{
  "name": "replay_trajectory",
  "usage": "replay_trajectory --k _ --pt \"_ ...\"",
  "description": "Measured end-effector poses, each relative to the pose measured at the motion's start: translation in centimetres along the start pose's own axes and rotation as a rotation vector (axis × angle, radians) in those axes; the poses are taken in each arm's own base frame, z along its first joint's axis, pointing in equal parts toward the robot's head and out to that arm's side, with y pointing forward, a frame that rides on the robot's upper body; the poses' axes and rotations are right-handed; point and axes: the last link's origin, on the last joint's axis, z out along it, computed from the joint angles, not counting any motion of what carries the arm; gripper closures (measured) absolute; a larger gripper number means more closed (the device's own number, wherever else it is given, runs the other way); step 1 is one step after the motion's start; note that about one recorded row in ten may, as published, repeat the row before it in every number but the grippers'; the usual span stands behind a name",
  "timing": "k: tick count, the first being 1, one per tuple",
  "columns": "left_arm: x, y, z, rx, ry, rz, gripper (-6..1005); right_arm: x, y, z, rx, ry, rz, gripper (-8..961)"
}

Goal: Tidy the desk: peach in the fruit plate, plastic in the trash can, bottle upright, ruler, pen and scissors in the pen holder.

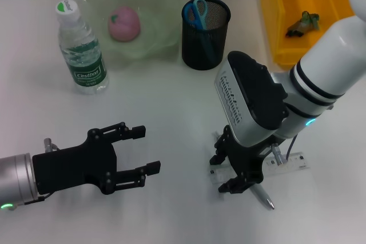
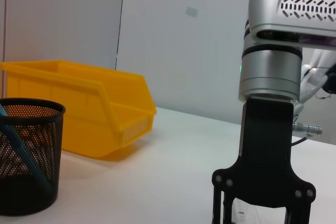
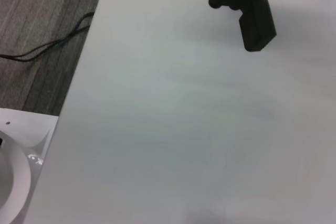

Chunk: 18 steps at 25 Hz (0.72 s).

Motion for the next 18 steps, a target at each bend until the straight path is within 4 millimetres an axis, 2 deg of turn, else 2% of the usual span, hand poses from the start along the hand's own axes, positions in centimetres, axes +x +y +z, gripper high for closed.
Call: replay_trajectory --k 6,14,16,18 --pt "0.0 0.0 0.0 -0.001 0.001 0.000 214 -0.1 -0.1 0.0 0.006 -0.001 0.008 404" --pt "0.1 0.0 0.0 -0.002 0.003 0.001 214 -0.5 -0.1 -0.8 0.009 -0.021 0.014 552" --pt "0.1 0.1 0.0 -0.005 0.007 0.001 214 -0.6 -0.3 -2.2 0.012 -0.059 0.038 575" --pt "0.2 0.1 0.0 -0.007 0.009 0.000 214 -0.6 -0.3 -2.8 0.010 -0.077 0.049 576"
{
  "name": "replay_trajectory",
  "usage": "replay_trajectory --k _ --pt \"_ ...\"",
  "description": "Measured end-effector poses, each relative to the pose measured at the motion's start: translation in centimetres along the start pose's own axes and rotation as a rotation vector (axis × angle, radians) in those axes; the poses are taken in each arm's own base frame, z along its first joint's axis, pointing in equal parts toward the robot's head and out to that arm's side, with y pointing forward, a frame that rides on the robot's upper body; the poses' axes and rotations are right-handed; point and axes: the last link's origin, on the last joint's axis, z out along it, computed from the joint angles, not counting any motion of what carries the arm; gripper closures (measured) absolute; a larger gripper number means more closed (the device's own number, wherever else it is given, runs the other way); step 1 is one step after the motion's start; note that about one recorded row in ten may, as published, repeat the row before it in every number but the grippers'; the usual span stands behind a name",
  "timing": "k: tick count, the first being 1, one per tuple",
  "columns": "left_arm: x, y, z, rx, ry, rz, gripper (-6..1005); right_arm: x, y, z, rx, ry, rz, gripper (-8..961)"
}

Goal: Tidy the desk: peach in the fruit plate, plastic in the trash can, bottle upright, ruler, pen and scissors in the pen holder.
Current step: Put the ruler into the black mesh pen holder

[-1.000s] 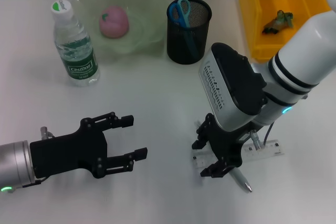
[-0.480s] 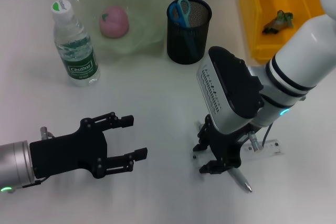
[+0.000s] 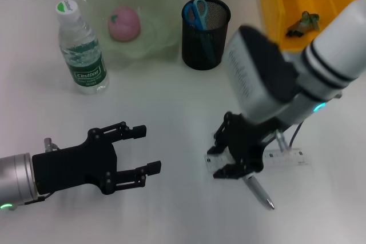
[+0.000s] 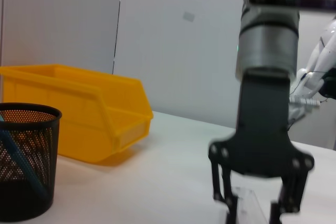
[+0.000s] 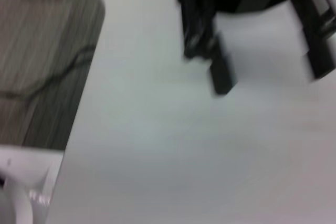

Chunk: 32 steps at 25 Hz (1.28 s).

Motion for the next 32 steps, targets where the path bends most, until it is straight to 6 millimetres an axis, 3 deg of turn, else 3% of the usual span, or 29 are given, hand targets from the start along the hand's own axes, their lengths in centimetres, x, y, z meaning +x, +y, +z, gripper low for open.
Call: replay_trajectory --k 3,4,5,7,8,13,23,32 --pt "0.2 0.0 0.0 -0.005 0.005 -0.009 214 0.0 -0.4 -2.5 0.008 -0.099 0.054 576" --pt "0.2 0.0 0.0 -0.005 0.005 -0.009 214 0.0 -0.4 -2.5 0.008 -0.099 0.054 576" --pt "0.2 0.0 0.0 -0.006 0.006 -0.009 214 0.3 -0.6 -3.9 0.021 -0.163 0.083 577" --pt "0.3 0.0 0.1 -0.009 0.008 -0.009 214 0.5 -0.7 -4.5 0.027 -0.191 0.093 577" --pt "0.3 0.0 0.2 -0.012 0.010 -0.008 214 1.2 -0.9 -5.9 0.052 -0.267 0.115 577" --pt "0.6 -0.1 0.2 -0.008 0.024 -0.009 214 3.1 -0.6 -7.6 0.127 -0.479 0.154 577" --pt "1.3 -0.3 0.2 0.007 0.082 -0.009 214 6.8 0.5 -6.0 0.235 -0.868 0.208 577" --pt "1.5 -0.3 0.4 0.015 0.102 -0.016 214 7.7 1.3 -4.0 0.344 -1.048 0.210 577"
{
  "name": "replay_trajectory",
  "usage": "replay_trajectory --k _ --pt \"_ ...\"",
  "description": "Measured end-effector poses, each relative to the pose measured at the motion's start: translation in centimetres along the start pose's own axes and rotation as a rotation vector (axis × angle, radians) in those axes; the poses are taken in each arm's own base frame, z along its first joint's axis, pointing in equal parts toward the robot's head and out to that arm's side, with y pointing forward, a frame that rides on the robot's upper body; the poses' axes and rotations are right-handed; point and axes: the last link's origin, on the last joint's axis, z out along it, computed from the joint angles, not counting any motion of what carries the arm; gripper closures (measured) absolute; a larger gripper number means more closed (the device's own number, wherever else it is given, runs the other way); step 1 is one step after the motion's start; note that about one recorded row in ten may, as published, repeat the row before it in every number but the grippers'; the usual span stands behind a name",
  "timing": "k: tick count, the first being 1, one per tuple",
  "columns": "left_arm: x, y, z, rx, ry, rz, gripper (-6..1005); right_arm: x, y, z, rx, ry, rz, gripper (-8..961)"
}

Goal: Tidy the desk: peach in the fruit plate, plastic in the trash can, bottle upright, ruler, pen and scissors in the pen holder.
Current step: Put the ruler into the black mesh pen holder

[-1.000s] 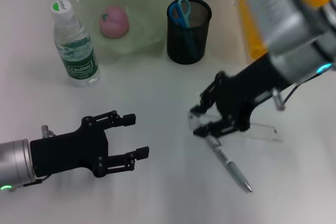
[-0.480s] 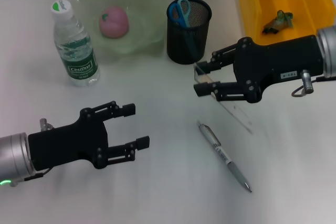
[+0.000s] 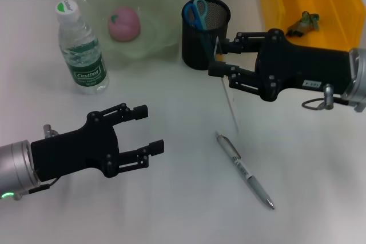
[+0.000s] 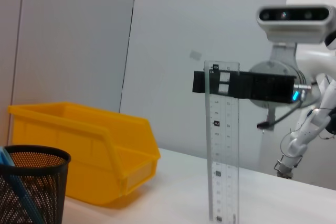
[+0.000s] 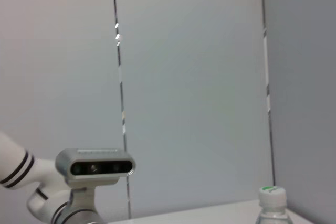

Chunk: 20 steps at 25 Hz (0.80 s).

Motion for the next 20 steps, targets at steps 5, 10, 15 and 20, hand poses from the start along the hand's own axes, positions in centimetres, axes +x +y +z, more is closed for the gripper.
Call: replay_trajectory --k 5,10,15,20 --pt "0.0 0.1 0.0 0.000 0.002 -0.004 214 0.9 0.4 0.1 0.029 -0.030 -0.025 572" --pt "0.0 0.1 0.1 0.001 0.007 -0.009 214 0.7 0.6 -0.1 0.038 -0.058 -0.142 567" --pt "0.0 0.0 0.1 0.009 0.015 -0.014 214 0.0 0.0 -0.6 0.080 -0.069 -0.333 562" --pt "0.0 -0.2 -0.2 0.040 0.033 -0.037 214 -0.8 -0.7 -0.8 0.130 -0.077 -0.532 557"
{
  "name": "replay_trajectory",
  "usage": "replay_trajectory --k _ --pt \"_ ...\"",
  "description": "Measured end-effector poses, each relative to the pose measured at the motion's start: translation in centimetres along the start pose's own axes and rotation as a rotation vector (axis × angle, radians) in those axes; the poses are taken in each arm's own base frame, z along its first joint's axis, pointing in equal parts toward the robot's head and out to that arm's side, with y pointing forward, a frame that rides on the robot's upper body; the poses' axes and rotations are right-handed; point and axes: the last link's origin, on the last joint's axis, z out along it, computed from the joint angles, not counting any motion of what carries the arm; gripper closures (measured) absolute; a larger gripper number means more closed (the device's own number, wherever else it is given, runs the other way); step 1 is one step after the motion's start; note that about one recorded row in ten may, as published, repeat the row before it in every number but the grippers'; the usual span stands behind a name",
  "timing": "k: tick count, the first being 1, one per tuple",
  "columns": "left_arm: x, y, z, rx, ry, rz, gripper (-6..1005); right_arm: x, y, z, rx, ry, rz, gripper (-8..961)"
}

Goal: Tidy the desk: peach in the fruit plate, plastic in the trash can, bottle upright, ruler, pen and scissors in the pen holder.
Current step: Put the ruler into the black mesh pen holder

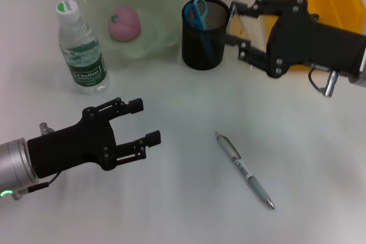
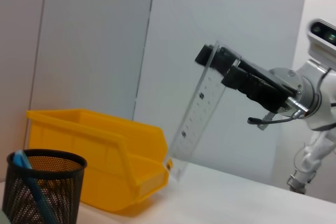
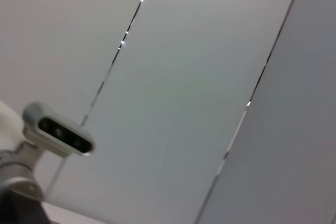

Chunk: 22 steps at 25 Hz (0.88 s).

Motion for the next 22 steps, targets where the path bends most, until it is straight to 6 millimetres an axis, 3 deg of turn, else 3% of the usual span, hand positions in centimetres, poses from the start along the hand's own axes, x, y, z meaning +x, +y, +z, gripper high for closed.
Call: replay_trajectory --k 7,11,22 --pt "0.2 -0.2 -0.1 0.019 0.014 -0.043 214 0.0 -0.8 0.4 0.069 -0.009 -0.241 550" --pt "0.2 -0.4 -0.3 0.037 0.026 -0.063 214 0.7 -0.7 1.7 0.091 0.004 -0.347 545" --pt "0.1 -0.3 -0.1 0.037 0.031 -0.073 214 2.2 -0.3 5.0 0.142 0.049 -0.468 534"
